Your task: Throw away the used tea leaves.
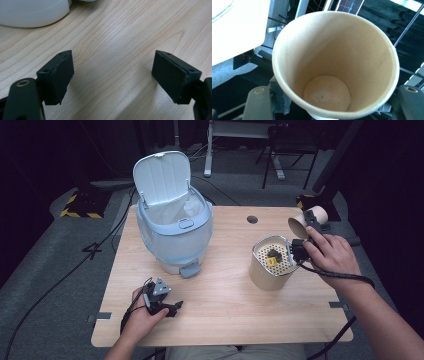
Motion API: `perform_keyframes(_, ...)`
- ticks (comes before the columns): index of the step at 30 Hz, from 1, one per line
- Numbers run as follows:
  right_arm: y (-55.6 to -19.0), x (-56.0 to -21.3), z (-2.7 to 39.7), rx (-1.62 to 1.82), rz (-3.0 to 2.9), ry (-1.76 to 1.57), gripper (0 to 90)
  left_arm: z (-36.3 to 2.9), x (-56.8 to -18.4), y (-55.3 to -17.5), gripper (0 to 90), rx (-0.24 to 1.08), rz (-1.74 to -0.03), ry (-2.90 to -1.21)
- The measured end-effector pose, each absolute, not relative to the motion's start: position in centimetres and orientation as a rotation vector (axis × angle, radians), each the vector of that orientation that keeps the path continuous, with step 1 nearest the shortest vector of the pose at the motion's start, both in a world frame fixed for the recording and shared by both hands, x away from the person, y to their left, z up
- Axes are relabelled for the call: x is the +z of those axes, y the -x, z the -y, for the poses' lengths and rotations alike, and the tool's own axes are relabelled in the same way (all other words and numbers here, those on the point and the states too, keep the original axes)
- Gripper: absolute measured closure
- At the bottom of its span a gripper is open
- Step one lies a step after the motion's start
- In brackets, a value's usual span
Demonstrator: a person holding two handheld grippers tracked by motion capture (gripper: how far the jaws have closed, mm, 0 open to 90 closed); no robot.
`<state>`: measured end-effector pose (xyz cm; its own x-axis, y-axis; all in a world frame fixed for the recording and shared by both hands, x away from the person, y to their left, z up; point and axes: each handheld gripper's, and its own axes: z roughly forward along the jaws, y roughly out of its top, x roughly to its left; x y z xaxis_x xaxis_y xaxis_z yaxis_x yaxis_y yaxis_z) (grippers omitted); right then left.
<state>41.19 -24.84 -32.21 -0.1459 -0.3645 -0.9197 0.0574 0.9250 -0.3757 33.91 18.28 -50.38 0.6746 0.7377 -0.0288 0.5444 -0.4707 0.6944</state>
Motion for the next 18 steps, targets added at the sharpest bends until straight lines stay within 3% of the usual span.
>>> perform_keyframes(12,-41.3,-32.0,25.5,-0.162,-1.808,0.101,32.5,-18.3,-50.4,-33.9,18.7,0.360,-0.982,-2.194)
perform_keyframes(18,-41.4,-32.1,26.1,0.208,-1.978,-0.202,31.8,-18.3,-50.4,-33.9,18.7,0.360,-0.982,-2.194)
